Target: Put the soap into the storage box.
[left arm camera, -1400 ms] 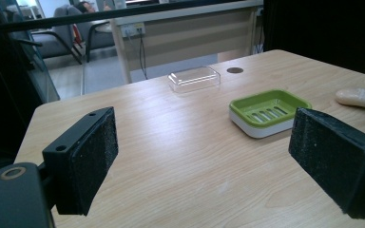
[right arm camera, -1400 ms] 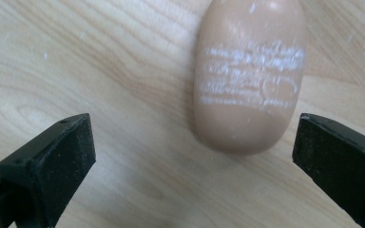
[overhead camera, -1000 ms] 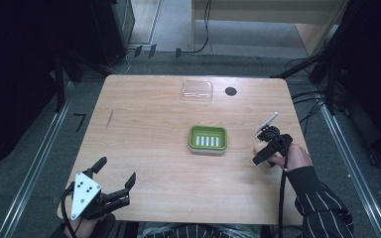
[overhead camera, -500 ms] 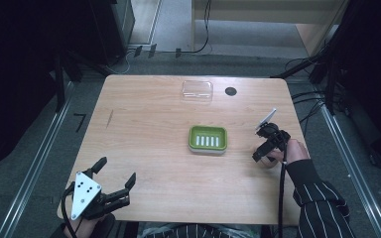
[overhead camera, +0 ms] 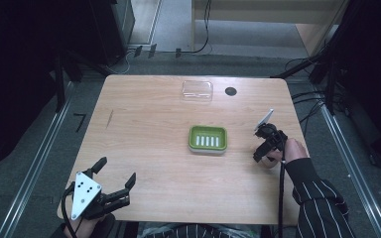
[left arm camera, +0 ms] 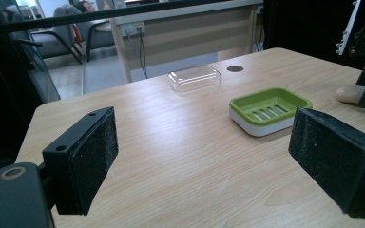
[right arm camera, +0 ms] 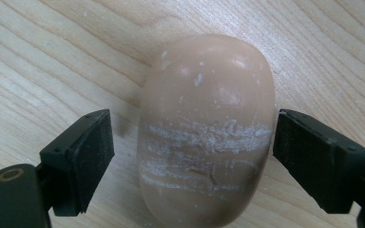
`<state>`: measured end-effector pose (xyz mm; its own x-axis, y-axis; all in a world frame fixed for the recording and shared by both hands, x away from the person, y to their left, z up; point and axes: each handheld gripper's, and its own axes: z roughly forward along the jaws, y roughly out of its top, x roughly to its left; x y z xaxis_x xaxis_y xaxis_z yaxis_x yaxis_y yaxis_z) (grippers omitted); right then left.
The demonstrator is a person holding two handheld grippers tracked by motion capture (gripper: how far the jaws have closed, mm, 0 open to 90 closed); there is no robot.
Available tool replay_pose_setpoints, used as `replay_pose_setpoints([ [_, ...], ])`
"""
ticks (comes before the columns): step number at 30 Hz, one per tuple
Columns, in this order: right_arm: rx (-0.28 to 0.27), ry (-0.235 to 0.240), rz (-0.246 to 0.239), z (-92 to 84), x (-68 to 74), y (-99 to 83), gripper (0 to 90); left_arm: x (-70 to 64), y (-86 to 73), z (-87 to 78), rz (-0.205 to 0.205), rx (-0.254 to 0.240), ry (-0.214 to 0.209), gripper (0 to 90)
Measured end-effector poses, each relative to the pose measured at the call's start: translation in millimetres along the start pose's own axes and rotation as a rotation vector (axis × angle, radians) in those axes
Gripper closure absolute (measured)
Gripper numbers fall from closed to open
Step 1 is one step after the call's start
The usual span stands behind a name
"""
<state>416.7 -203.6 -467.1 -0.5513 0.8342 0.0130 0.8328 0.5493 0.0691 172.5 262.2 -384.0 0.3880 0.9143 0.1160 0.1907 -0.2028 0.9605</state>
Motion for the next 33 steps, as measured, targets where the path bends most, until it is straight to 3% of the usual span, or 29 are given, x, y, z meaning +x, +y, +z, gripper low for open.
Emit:
replay_pose_setpoints([
  [18, 0.017, -0.007, 0.019, 2.5, -2.2, -0.1, 31.7, 0.2, -0.2, -0.2, 0.0, -0.003, -0.001, 9.6],
  [33, 0.02, -0.007, 0.035, 2.3, -1.9, -0.7, 33.3, 0.1, -0.1, -0.6, 0.005, -0.002, -0.002, 9.6],
])
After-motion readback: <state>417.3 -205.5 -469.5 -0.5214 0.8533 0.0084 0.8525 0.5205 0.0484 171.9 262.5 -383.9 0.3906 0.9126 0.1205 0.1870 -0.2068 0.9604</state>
